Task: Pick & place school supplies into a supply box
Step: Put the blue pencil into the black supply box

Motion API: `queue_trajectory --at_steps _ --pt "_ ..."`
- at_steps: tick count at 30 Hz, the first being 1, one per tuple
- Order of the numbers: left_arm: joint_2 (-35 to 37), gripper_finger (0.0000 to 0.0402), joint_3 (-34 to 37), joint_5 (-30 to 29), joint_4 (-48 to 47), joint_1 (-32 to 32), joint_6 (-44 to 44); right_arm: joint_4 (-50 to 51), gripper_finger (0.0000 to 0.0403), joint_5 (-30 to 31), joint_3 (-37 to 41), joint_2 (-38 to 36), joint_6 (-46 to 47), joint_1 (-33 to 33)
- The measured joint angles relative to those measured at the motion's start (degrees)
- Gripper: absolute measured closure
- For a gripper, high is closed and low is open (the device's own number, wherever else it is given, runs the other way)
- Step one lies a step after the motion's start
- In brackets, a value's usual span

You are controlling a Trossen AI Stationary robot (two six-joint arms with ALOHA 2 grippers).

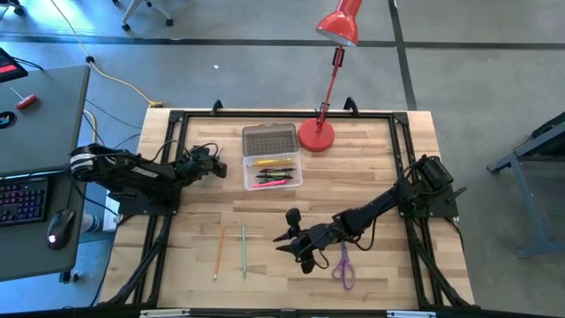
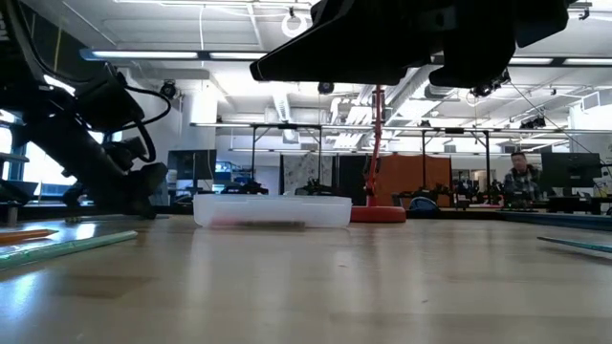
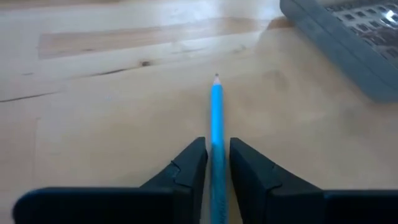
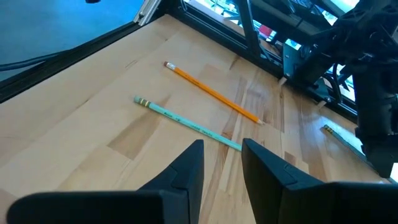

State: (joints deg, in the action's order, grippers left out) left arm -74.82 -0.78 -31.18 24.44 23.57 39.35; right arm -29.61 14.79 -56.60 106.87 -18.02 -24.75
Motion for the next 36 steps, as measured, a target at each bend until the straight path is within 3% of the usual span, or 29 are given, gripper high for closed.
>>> queue_trajectory --at_steps 7,11,18,23,29,36 --pt "-3.05 0.0383 0.28 -1.18 7.30 0.07 0.04 0.00 0.0315 0.02 0.02 0.00 -0.02 0.00" --pt "-3.24 0.0377 -1.66 -0.55 8.36 0.15 -0.07 -0.22 0.0316 -0.01 0.02 0.00 -0.02 0.00" --pt "-3.20 0.0392 -10.57 5.88 6.96 0.09 -6.63 -0.22 0.0316 0.04 0.02 0.00 -0.02 -0.83" --pt "-3.13 0.0386 -19.52 6.06 -1.98 0.07 -11.49 -0.20 0.0316 0.07 0.02 0.00 -0.02 -1.69" --pt "-3.07 0.0389 -30.80 8.28 -22.08 0.07 -16.44 0.26 0.0315 0.36 0.02 0.00 0.00 -3.02" --pt "-2.66 0.0309 -40.23 7.72 -39.59 0.07 -16.25 0.25 0.0315 6.03 0.02 0.00 -0.19 -4.47"
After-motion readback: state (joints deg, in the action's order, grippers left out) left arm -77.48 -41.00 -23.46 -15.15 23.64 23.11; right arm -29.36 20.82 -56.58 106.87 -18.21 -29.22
